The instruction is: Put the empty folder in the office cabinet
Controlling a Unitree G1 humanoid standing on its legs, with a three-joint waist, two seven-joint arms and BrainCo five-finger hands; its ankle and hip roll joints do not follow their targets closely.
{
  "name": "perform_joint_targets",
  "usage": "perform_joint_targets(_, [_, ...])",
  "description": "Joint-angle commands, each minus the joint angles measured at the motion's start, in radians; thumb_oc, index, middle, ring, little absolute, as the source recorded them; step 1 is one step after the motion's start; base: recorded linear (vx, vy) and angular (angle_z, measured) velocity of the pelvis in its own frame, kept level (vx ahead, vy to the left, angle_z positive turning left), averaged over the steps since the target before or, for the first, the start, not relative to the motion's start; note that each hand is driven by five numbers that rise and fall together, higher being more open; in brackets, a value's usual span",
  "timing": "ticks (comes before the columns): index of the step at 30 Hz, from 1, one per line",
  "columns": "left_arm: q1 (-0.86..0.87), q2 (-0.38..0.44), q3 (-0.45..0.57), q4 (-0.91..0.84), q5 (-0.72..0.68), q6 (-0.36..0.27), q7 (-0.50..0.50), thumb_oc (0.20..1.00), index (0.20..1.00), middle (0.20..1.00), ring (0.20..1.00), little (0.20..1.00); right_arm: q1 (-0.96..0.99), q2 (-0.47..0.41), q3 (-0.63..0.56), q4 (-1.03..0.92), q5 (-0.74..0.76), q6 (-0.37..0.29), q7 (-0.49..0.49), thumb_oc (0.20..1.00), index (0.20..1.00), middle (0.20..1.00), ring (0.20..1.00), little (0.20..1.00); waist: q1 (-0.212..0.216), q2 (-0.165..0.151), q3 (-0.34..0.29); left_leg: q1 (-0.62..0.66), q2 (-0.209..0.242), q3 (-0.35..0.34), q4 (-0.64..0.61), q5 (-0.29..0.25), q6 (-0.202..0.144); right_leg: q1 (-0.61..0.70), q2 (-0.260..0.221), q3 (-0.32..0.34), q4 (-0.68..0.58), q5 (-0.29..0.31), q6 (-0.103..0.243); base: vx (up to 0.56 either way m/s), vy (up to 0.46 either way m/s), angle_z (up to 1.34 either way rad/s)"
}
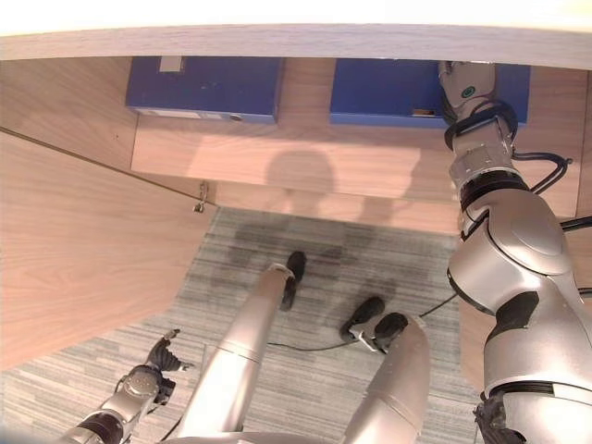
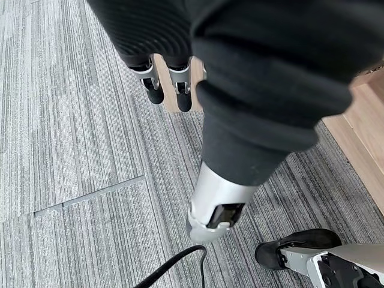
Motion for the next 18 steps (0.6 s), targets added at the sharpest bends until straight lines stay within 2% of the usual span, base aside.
perform_joint_targets(1, [0.006,-0.003,-0.012,-0.019,-0.022,-0.005,0.021,1.000,1.000,1.000,1.000,1.000,-0.018,-0.041,0.024,-0.037,-0.006,0.048,-0.026,1.000,1.000,1.000,1.000,1.000,0.013,0.014,0.056,0.059,0.008,0.018,-0.071,-0.003,0.059,0.077,-0.002,0.055,-0.105,0.008,-0.027,0.00,0.000,0.00])
perform_joint_targets(9, [-0.003,0.004,-0.001,-0.017,-0.035,-0.011,0.032,1.000,1.000,1.000,1.000,1.000,0.008,0.018,0.017,-0.079,-0.028,0.054,-0.047,1.000,1.000,1.000,1.000,1.000,-0.001,0.019,0.081,0.139,0.019,0.034,-0.180,0.046,0.043,0.158,0.016,0.018,-0.217,0.068,0.010,-0.03,-0.011,0.01])
perform_joint_targets(14, [-0.016,0.007,0.003,0.009,-0.030,-0.015,0.031,1.000,1.000,1.000,1.000,1.000,0.046,0.077,-0.015,-0.092,-0.024,0.053,-0.056,1.000,1.000,1.000,1.000,1.000,-0.012,0.017,0.093,0.273,0.032,0.029,-0.324,0.095,0.030,0.283,0.049,-0.027,-0.367,0.141,0.053,-0.03,-0.023,-0.03])
perform_joint_targets(18, [-0.028,0.008,-0.002,0.024,-0.020,-0.012,0.021,1.000,1.000,1.000,1.000,1.000,0.087,0.117,-0.001,-0.068,-0.085,0.065,-0.030,1.000,1.000,1.000,1.000,1.000,-0.015,0.017,0.099,0.396,0.037,0.021,-0.454,0.140,0.017,0.399,0.074,-0.065,-0.483,0.192,0.091,-0.01,-0.050,-0.03])
